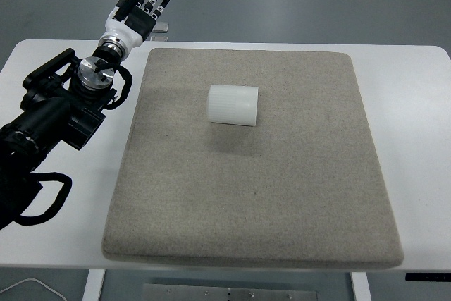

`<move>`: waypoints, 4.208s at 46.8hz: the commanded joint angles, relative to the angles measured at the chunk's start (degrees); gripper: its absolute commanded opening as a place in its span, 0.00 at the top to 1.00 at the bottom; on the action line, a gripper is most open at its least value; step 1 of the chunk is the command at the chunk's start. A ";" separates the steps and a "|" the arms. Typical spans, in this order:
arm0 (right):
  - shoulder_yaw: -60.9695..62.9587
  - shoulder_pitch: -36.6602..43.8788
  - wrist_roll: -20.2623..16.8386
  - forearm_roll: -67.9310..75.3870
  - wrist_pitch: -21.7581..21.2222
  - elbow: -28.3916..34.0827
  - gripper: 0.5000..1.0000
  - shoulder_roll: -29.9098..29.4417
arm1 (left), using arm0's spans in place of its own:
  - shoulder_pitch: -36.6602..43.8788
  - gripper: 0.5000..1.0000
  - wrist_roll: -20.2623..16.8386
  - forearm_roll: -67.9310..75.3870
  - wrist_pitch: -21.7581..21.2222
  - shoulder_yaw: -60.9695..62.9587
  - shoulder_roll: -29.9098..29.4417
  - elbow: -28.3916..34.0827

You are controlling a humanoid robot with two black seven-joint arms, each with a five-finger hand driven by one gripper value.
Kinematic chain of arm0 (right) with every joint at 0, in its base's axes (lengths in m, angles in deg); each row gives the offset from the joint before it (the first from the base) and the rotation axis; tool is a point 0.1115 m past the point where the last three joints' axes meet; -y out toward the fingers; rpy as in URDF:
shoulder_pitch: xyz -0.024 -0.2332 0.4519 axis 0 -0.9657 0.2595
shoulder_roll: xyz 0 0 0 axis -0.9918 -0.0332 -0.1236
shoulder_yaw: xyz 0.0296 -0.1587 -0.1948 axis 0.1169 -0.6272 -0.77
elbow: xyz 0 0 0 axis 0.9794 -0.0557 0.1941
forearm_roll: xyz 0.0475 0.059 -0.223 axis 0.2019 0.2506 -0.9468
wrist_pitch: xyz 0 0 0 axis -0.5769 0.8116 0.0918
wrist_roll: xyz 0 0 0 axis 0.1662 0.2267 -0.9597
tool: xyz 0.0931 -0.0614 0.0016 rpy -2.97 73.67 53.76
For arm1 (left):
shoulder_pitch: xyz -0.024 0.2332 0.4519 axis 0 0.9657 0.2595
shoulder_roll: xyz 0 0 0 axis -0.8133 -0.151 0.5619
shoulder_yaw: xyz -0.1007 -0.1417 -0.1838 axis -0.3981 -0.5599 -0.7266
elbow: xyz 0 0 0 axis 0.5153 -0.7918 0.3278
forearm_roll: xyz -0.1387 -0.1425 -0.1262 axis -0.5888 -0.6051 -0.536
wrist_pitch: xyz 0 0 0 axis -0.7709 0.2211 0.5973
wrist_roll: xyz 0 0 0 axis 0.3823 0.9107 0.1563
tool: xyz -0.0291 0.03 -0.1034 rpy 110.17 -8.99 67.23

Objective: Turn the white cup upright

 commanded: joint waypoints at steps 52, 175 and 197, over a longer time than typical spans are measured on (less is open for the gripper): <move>0.00 0.00 0.04 0.00 0.00 0.00 0.14 0.00 | -1.05 0.01 0.79 17.13 6.85 3.73 0.17 -2.37; 0.00 0.00 0.04 0.00 0.00 0.00 0.14 0.00 | -10.71 0.22 19.16 93.69 15.11 24.99 -1.32 -25.93; 0.00 0.00 -0.05 0.00 0.00 0.00 0.14 0.00 | -10.98 1.00 18.72 93.34 14.85 25.26 -1.94 -25.93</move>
